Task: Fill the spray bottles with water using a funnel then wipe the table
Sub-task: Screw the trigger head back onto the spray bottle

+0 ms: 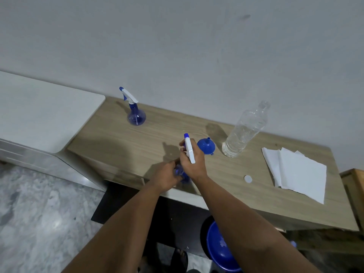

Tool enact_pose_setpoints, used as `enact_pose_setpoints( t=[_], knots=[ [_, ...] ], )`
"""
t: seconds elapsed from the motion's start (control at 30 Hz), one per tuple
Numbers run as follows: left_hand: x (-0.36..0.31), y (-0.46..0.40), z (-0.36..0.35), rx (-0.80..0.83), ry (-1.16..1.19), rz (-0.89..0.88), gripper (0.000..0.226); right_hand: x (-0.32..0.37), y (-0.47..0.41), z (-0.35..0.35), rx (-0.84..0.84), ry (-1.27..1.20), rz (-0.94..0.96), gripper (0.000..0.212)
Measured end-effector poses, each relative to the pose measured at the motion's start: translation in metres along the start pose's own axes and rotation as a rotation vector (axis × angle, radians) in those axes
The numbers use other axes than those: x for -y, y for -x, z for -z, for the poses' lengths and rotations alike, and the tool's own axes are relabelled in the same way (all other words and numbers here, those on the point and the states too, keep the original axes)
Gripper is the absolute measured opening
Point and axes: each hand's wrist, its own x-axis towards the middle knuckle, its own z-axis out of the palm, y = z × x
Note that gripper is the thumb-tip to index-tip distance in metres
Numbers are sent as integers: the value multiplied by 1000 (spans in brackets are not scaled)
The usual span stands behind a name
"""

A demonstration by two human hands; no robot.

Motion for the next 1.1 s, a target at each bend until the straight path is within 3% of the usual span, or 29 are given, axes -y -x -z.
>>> enact_pose_setpoints(
  t=[0.23,0.47,0.73,0.9,1.1],
  knots=[
    [16,-11,-3,-5,59,21,41,-4,-4,-4,3,23,10,20],
    [18,-8,13,34,-75,-5,55,7,-9,-6,66,-46,-76,38],
    [67,9,79,-308,-229,70,68,13,3,-35,436,177,-353,10],
    [87,17,95,-406,-240,59,70,17,16,-45,281,258,-471,13],
    [97,24,101,-430,-249,64,66,22,16,-44,349,300,-487,11]
  ],
)
